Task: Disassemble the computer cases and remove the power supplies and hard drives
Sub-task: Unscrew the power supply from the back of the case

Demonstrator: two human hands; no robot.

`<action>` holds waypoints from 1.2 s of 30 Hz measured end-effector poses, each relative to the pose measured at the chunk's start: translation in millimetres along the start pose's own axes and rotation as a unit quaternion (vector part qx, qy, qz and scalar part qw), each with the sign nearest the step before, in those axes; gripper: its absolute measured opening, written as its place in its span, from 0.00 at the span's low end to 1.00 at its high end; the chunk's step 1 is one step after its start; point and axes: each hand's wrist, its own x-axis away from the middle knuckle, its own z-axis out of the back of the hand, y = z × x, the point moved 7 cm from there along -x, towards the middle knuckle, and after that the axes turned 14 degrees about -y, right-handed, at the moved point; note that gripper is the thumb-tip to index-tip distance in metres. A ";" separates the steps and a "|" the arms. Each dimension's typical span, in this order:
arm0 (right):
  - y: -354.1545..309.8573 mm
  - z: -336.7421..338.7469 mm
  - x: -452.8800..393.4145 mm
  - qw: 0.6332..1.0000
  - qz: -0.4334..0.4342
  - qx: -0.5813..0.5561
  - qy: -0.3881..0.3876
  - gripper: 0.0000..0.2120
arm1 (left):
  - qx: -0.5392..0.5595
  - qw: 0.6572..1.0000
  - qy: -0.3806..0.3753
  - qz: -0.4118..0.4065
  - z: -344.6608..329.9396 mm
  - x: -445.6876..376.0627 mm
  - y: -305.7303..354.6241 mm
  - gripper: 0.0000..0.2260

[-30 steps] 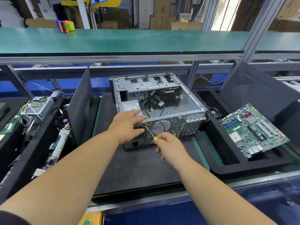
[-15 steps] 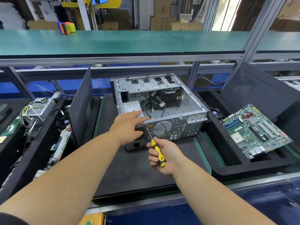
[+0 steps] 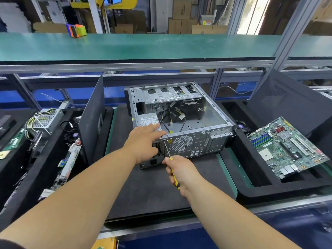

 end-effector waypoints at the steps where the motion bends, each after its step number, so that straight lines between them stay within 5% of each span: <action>1: -0.4 0.4 -1.0 1.000 0.008 0.003 0.007 0.08 | -0.001 1.000 0.001 0.000 0.0 0.2 0.0 0.31; 5: 2.4 0.2 -3.1 0.998 -0.029 -0.046 0.012 0.06 | 0.004 1.000 -0.005 -0.003 0.1 0.8 -0.4 0.31; 11: 4.9 -6.1 3.4 0.976 -0.105 -0.176 -0.066 0.23 | 0.007 1.000 0.015 -0.013 1.8 0.2 -0.6 0.28; 15: -0.6 -7.8 8.1 0.976 -0.113 -0.162 -0.095 0.19 | 0.014 0.999 0.031 -0.015 2.3 -0.2 -0.2 0.22; 17: -2.3 -8.2 9.8 0.977 -0.109 -0.152 -0.103 0.18 | 0.111 0.991 0.067 -0.026 5.9 5.1 -1.4 0.20; 19: -3.6 -8.6 9.5 0.978 -0.096 -0.149 -0.108 0.17 | 0.290 0.942 0.164 -0.045 14.4 21.5 -5.1 0.16; 22: -3.6 -6.9 6.9 0.981 -0.067 -0.152 -0.102 0.14 | 0.375 0.882 0.285 -0.027 16.6 52.1 -4.3 0.07; 26: -3.9 -6.7 3.9 0.985 -0.040 -0.129 -0.106 0.12 | 0.509 0.842 0.157 0.087 -21.5 47.9 -2.7 0.08; 29: -3.6 -7.8 1.7 0.989 -0.029 -0.098 -0.107 0.11 | 0.648 0.748 0.027 0.141 -50.8 38.9 8.6 0.09; 32: -5.7 -0.5 1.8 0.997 -0.011 -0.008 -0.070 0.09 | 0.736 0.661 0.004 0.143 -59.4 33.3 17.3 0.07; 36: -16.1 14.1 6.5 0.988 0.031 0.150 0.008 0.11 | 0.756 0.640 0.005 0.135 -58.0 24.9 26.8 0.08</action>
